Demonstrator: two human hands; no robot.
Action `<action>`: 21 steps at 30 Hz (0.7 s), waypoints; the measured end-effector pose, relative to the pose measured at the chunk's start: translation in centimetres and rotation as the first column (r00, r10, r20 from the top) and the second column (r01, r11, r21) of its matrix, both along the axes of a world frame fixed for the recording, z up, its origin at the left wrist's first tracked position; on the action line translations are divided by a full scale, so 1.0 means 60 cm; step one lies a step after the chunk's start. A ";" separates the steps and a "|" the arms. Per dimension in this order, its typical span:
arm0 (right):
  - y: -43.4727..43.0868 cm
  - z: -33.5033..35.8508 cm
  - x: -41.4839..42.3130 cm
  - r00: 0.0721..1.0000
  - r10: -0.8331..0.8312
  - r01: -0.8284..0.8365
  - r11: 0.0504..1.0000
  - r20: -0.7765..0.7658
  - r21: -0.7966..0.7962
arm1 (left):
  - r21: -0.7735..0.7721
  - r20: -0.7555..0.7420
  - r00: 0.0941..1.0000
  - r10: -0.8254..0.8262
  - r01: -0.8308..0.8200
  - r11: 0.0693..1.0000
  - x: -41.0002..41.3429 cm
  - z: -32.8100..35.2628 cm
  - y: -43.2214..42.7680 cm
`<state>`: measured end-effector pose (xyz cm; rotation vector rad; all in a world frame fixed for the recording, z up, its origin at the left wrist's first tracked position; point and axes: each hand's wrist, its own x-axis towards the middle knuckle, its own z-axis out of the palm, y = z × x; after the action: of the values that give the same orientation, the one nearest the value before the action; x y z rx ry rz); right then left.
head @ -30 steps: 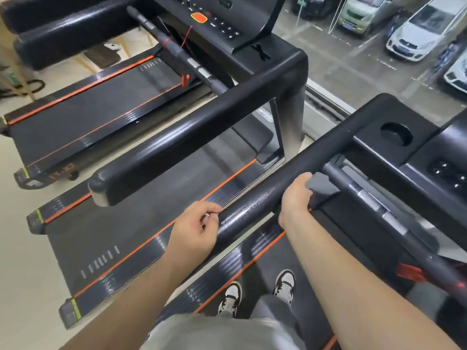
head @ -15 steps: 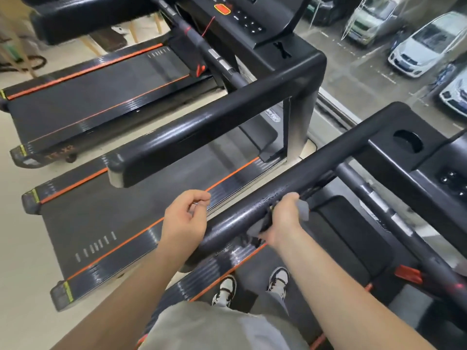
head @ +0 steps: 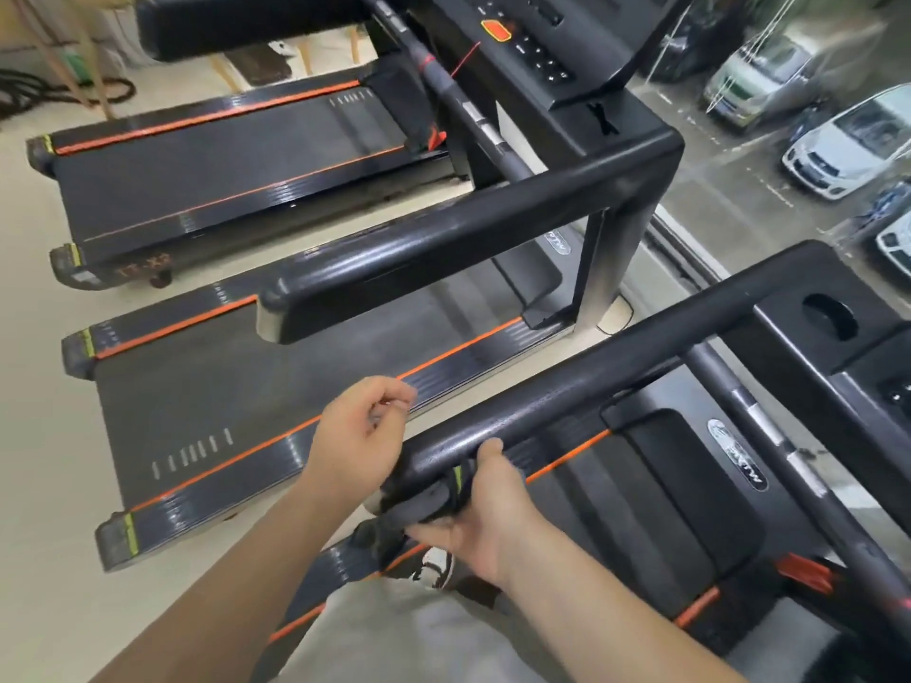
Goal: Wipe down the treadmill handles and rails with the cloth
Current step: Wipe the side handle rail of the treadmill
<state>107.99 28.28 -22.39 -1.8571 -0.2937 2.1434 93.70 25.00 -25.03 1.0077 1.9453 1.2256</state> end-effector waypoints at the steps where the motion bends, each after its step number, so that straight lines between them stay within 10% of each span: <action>1: 0.014 0.000 0.013 0.998 0.061 -0.060 0.998 -0.025 0.022 | -0.024 0.034 0.996 -0.082 0.083 0.996 0.009 0.011 0.000; 5: 0.059 0.019 0.058 0.923 0.372 -0.366 0.928 -0.098 0.073 | -0.191 -0.153 0.830 -0.537 0.508 0.840 0.047 0.033 0.004; 9: 0.101 0.040 0.113 0.772 0.626 -0.636 0.751 0.111 0.177 | -0.231 -0.212 0.852 -0.479 0.433 0.871 0.059 0.044 0.037; 12: 0.135 0.044 0.150 0.780 0.481 -0.614 0.712 0.400 0.341 | -0.252 -0.260 0.876 -0.405 0.344 0.905 0.033 0.042 0.078; 17: 0.169 0.021 0.173 0.789 0.282 -0.575 0.655 0.546 0.491 | -0.283 -0.654 0.619 -0.436 0.335 0.899 0.065 0.004 0.090; 21: 0.169 0.007 0.178 0.642 0.321 -0.754 0.429 0.696 0.497 | -0.275 -0.718 0.545 -0.434 0.351 0.895 0.125 -0.037 0.061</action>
<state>118.68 38.43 -21.95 -1.8138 -1.8951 1.2847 101.22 28.67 -27.25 2.0277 2.1325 0.4190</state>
